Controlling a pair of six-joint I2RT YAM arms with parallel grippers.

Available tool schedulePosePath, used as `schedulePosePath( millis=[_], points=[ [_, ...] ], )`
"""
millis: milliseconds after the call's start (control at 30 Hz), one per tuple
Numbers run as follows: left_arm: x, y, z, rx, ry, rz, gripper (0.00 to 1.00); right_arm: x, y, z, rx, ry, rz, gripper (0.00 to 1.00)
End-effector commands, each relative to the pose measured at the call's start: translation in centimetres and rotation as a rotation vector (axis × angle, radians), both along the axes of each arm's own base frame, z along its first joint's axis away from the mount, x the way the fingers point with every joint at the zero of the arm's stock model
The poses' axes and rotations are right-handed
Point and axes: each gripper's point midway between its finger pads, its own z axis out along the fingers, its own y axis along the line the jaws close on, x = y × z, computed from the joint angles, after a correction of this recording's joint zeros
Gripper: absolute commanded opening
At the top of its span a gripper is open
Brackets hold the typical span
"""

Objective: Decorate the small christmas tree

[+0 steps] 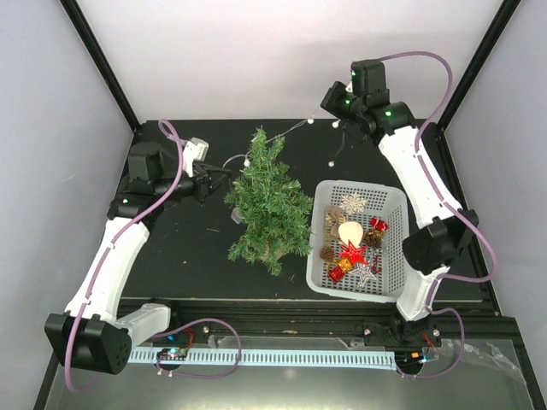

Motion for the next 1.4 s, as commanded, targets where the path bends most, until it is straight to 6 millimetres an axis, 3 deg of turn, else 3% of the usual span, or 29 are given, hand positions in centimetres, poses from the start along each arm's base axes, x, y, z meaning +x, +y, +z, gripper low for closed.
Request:
schedulePosePath(
  millis=[0,200,467,733,833,1133,1367],
  points=[
    [0.0,-1.1,0.5,-0.035,-0.021,-0.048,0.02,-1.6,-4.3,0.8,-0.071,0.005,-0.129,0.01],
    [0.4,-1.8,-0.6,-0.022,-0.01,-0.061,0.02,-3.0,-6.5,0.3,-0.103,0.027,-0.187,0.01],
    [1.3,-1.7,-2.5,-0.001,0.019,-0.035,0.02,-4.8,-7.1,2.5,-0.121,-0.036,-0.17,0.01],
    [1.4,-1.4,-3.5,0.019,0.027,-0.016,0.1,-7.6,-8.0,4.8,-0.183,-0.091,-0.159,0.01],
    [1.5,-1.4,-3.8,0.023,0.027,-0.015,0.18,-9.0,-8.1,5.1,-0.228,-0.095,-0.148,0.01],
    [1.6,-0.9,-3.0,0.065,-0.005,0.004,0.24,-14.8,-5.4,7.1,-0.354,-0.159,-0.045,0.01],
    [1.6,0.3,0.4,0.145,-0.093,0.048,0.42,-19.1,-4.4,7.6,-0.414,-0.166,0.03,0.01]
  ],
)
